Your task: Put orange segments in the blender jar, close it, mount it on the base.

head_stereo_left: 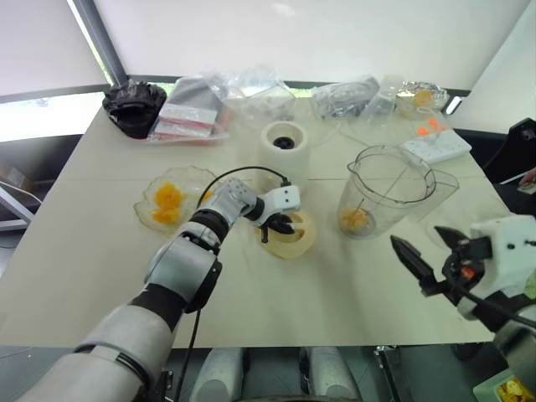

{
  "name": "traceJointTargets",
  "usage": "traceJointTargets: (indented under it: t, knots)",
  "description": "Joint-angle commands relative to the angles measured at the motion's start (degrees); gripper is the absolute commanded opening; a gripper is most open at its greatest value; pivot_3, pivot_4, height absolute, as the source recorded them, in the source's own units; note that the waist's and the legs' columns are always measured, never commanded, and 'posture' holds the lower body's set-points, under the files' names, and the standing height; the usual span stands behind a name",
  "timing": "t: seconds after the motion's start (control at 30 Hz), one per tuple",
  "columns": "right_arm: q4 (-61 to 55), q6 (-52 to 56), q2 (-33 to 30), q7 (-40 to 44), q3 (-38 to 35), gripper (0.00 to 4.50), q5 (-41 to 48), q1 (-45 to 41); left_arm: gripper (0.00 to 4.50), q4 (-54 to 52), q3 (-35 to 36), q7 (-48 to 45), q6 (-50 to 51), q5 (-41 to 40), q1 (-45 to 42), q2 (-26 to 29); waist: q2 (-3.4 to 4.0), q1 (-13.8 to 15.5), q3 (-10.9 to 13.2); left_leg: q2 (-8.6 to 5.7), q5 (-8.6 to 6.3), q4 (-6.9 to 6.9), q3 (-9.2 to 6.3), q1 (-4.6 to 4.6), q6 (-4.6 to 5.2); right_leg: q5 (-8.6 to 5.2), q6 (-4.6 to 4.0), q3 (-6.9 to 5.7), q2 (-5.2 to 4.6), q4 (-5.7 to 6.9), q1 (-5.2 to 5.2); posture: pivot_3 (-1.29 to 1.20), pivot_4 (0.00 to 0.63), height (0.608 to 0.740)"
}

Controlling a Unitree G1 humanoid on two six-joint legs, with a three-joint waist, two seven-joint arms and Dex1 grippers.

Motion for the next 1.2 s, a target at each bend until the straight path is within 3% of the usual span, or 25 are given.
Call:
traceJointTargets:
  t: [0.03,0.23,0.37,0.77,1.2]
  knots:
    - [3.59,1.35,1.64,-1.96,3.56,4.08,-5.14,-5.11,0.29,-2.0,5.1,-4.59,1.11,-5.45,-3.39,1.51,0.0,0.09,0.0,0.0,0.0,0.0,0.0,0.0,0.0,0.0,-0.01,0.0,-0.01,0.0,0.0,0.0,0.15,0.74]
    - [12.92,4.0,6.76,-2.78,12.07,4.08,-16.23,-16.18,0.29,-6.06,10.05,-10.82,1.83,-11.39,-3.8,4.64,0.01,0.09,0.0,-0.02,0.0,0.01,0.03,-0.04,0.0,0.01,-0.02,0.02,0.01,0.0,-0.05,0.0,0.15,0.74]
    - [16.72,6.01,9.6,-1.42,14.92,4.08,-23.13,-19.15,0.29,-10.13,10.45,-14.38,2.34,-13.31,-2.71,6.78,0.04,0.03,-0.01,-0.02,0.0,0.01,0.03,-0.06,0.0,0.06,0.06,0.02,0.05,0.05,-0.09,0.0,0.15,0.74]
    - [25.96,6.42,15.9,7.88,13.18,4.08,-33.99,-24.52,0.29,-30.62,9.78,-16.64,11.24,-20.28,2.51,9.83,0.08,-0.08,-0.03,-0.01,0.0,0.02,0.03,-0.05,0.0,0.09,0.12,0.04,0.08,0.11,-0.1,0.0,0.15,0.74]
    - [39.1,2.67,20.92,16.95,12.03,4.08,-42.28,-32.81,0.29,-42.15,8.79,-17.54,17.8,-24.55,4.12,12.32,0.11,-1.54,-0.02,-0.06,0.01,0.0,0.02,-0.04,0.0,0.11,0.15,0.04,0.1,0.19,-0.12,0.0,0.15,0.74]
